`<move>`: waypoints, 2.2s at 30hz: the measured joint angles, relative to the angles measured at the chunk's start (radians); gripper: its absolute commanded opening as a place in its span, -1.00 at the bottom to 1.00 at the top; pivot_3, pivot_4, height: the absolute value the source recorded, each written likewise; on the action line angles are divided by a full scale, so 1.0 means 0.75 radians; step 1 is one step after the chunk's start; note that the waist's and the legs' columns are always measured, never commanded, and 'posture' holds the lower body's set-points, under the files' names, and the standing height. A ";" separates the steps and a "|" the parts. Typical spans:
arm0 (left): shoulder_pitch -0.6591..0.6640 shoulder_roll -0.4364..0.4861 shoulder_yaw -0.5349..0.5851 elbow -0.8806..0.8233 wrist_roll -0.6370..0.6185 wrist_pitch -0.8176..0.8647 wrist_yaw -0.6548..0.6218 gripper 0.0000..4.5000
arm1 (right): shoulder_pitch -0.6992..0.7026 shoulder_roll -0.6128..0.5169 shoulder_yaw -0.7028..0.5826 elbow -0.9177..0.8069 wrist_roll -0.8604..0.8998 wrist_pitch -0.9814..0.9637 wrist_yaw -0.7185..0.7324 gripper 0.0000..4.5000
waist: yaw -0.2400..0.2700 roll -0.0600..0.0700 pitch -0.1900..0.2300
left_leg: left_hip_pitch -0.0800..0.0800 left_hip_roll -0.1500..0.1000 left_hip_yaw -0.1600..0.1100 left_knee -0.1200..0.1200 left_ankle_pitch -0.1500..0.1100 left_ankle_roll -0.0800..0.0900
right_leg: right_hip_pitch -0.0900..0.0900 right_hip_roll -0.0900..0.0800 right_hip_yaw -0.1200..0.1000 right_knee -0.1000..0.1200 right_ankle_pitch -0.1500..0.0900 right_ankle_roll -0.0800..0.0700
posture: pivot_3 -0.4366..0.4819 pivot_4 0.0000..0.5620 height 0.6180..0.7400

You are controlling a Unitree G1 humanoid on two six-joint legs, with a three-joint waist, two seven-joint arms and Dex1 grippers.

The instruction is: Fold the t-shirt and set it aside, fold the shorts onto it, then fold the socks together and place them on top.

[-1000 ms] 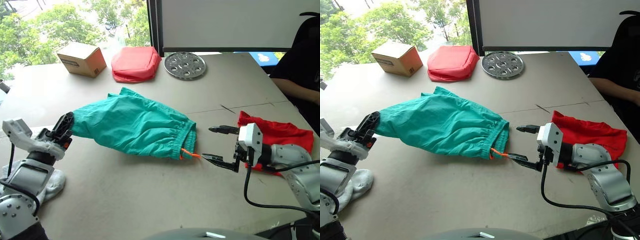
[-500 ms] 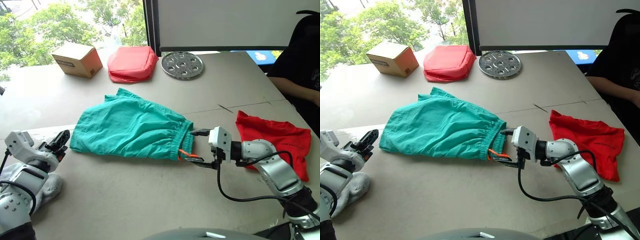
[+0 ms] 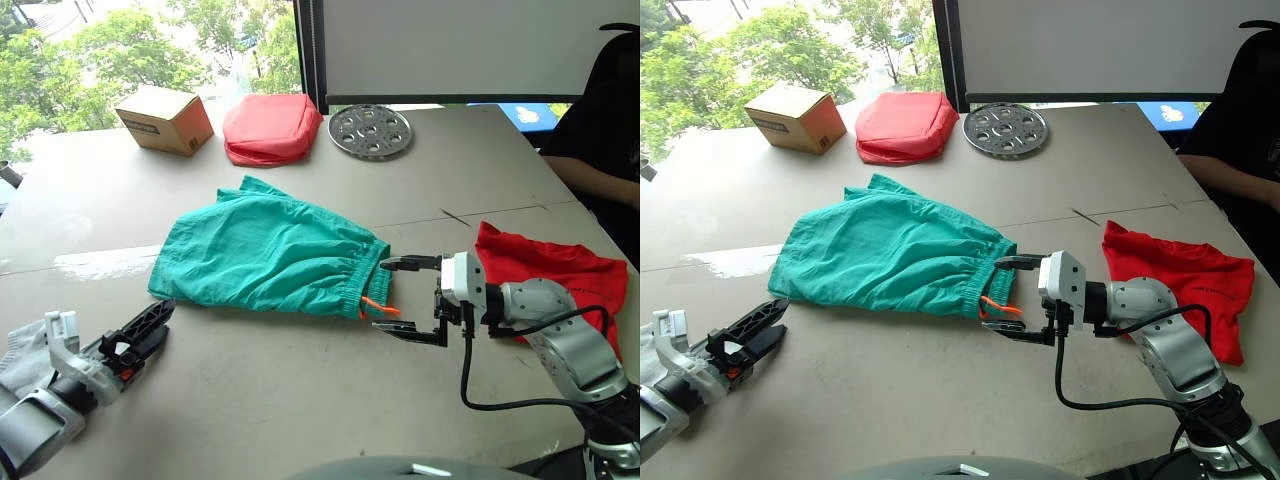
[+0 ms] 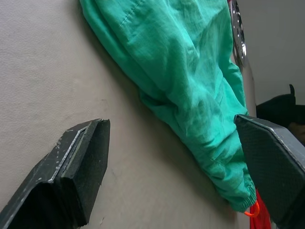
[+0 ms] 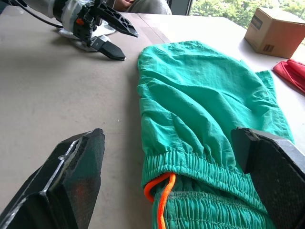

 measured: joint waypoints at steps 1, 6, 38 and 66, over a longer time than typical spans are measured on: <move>-0.023 -0.016 -0.018 -0.007 0.018 -0.028 0.031 0.98 | 0.000 -0.001 0.000 -0.003 0.001 0.000 0.000 1.00 | 0.003 0.002 -0.001 | 0.000 0.000 0.000 0.000 0.002 0.003 | 0.000 0.001 0.000 0.000 0.000 -0.001 | -0.05 -0.47 1.00; -0.120 -0.108 -0.085 -0.075 0.117 -0.169 0.181 0.98 | 0.014 -0.026 -0.014 -0.033 0.005 0.010 -0.006 1.00 | 0.003 0.009 -0.007 | 0.000 0.000 0.001 -0.001 0.002 0.003 | 0.000 0.008 0.001 0.000 0.001 -0.001 | -0.05 -0.47 1.00; -0.621 -0.178 -0.340 0.166 0.493 -0.284 0.445 0.24 | 0.055 -0.056 -0.049 -0.095 0.011 0.035 -0.063 1.00 | 0.041 0.021 -0.017 | -0.003 -0.002 -0.005 -0.005 0.013 -0.011 | 0.007 0.009 -0.012 -0.001 -0.003 0.004 | -0.05 -0.47 1.00; -0.435 0.171 -1.076 -0.240 1.675 -1.388 -0.757 -0.98 | 0.167 -0.114 -0.207 -0.115 0.018 0.071 -0.131 1.00 | 0.009 0.004 0.004 | -0.012 0.002 0.000 -0.010 0.008 -0.002 | -0.005 0.009 -0.003 -0.009 0.000 -0.002 | -0.05 -0.47 1.00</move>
